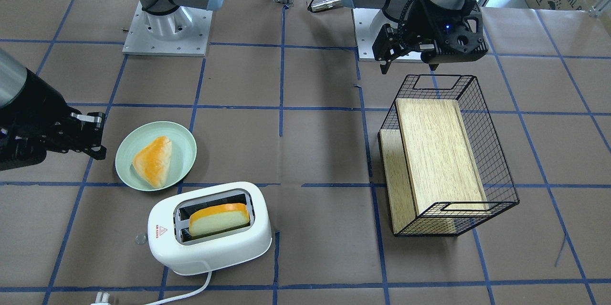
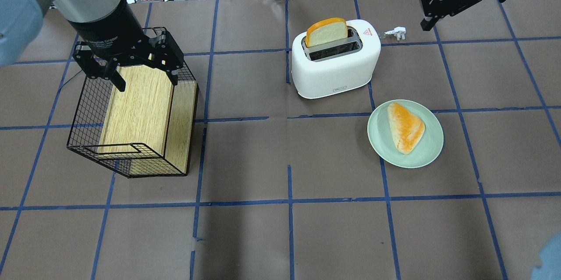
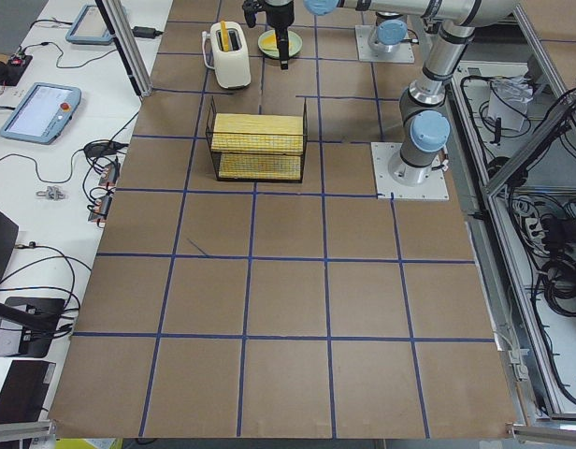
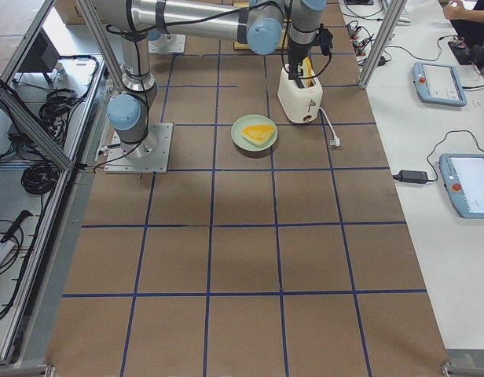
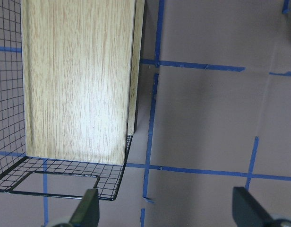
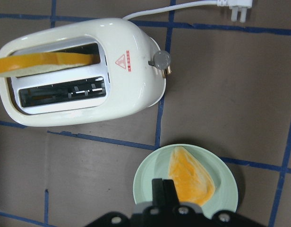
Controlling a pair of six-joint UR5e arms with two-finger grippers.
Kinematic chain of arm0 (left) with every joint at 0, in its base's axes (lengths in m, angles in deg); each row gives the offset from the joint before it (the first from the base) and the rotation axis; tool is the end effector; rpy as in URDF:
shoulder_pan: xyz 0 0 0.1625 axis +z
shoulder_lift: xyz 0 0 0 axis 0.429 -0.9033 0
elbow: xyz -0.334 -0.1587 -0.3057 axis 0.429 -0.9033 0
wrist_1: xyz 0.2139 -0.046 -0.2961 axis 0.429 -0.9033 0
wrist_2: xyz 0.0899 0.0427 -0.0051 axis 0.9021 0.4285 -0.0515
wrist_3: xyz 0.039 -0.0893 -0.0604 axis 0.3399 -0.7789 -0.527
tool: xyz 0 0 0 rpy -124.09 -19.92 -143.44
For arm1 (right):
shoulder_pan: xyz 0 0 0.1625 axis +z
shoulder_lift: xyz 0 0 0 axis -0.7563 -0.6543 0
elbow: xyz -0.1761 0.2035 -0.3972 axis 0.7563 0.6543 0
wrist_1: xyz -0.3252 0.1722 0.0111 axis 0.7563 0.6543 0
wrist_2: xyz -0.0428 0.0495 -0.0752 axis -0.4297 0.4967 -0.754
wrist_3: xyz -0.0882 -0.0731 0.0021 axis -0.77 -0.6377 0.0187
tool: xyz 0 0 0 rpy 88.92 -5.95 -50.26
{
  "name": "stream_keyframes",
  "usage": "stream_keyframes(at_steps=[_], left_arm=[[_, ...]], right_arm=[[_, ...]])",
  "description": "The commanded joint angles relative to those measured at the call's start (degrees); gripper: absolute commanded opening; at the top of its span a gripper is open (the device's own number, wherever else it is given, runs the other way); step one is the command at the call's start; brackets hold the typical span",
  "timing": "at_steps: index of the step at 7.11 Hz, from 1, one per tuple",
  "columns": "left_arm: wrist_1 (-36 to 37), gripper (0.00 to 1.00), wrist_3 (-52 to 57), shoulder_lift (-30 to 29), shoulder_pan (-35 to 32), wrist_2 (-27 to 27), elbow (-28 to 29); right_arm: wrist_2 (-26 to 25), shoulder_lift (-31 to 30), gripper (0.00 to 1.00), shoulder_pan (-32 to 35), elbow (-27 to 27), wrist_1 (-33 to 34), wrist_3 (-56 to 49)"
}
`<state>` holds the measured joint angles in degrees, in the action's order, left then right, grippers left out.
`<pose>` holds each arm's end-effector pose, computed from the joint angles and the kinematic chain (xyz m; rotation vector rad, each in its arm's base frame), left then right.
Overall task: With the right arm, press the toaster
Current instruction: 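Move the right gripper toward the side lever of the white toaster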
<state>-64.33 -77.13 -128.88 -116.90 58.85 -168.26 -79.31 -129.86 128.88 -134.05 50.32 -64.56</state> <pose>-0.1431 -0.4237 0.5396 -0.1571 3.1173 0.1186 0.0538 -0.5884 0.4929 -0.1784 2.9156 -0.0062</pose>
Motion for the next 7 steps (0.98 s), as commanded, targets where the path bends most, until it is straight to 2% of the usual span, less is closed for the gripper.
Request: stream_keyframes(at_steps=[1, 5, 6, 7], left_arm=[[0.00, 1.00, 0.00, 0.09, 0.00, 0.00, 0.03], [0.00, 1.00, 0.00, 0.00, 0.00, 0.00, -0.06], [0.00, 1.00, 0.00, 0.00, 0.00, 0.00, -0.06], [0.00, 1.00, 0.00, 0.00, 0.00, 0.00, -0.06]], right_arm=[[5.49, 6.01, 0.02, -1.52, 1.60, 0.73, -3.00], [8.14, 14.89, 0.03, -1.79, 8.63, 1.35, -3.19], [10.50, 15.61, 0.03, -1.35, 8.73, 1.35, -2.84], [10.61, 16.75, 0.03, -1.17, 8.81, 1.35, -2.84]])
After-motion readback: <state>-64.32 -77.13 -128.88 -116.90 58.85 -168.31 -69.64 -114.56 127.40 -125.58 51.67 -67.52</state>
